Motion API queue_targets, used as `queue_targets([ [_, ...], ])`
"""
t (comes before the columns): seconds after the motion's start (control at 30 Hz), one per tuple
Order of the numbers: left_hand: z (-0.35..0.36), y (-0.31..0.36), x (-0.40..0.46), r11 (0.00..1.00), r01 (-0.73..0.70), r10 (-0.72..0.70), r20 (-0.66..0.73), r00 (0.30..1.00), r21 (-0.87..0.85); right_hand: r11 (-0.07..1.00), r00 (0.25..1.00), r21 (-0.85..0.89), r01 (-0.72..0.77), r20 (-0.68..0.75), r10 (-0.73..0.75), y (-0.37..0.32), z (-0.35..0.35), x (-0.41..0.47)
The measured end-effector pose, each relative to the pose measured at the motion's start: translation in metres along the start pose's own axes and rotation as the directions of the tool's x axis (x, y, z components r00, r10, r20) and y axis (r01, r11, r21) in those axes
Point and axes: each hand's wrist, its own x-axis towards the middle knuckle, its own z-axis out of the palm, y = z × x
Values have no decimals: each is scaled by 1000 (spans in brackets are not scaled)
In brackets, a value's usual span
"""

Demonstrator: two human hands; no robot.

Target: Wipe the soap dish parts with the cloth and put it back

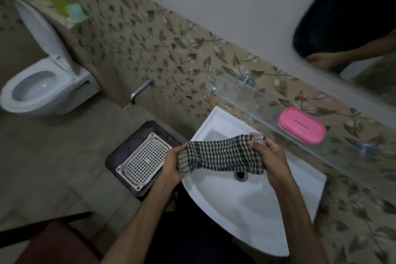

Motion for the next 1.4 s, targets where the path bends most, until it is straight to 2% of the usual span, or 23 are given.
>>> queue_targets([
  [0.1,-45,20,5,988,-24,22,-12,1000,-151,989,998,-144,17,68,-8,1,60,24],
  [0.17,-80,31,8,982,-65,45,-117,992,-179,966,991,-257,34,136,1,4,102,43],
  [0.23,-117,42,12,978,-139,90,-280,956,-158,938,978,-344,34,206,40,10,149,66],
  [0.37,-188,49,25,975,-217,205,-535,819,43,867,954,-496,38,277,116,35,233,104],
  [0.5,-244,44,47,975,-183,221,-618,755,125,783,934,-616,87,324,151,72,296,131],
  [0.63,-268,38,65,978,-179,202,-686,699,105,704,929,-694,149,341,140,107,327,152],
  [0.73,-279,36,82,977,-188,205,-707,677,103,657,924,-732,180,355,143,123,345,167],
  [0.9,-301,35,106,968,-161,252,-707,661,194,598,894,-754,273,428,132,133,372,191],
  [1.03,-319,30,110,937,-65,291,-669,684,342,520,865,-780,348,481,144,136,383,202],
  [1.17,-314,28,106,921,-27,313,-698,644,388,466,867,-802,372,480,135,133,380,192],
  [1.3,-281,35,97,866,-49,388,-608,693,497,375,867,-833,408,482,126,128,363,172],
  [1.4,-247,39,94,814,-50,423,-532,733,579,356,867,-822,444,494,60,131,346,156],
])
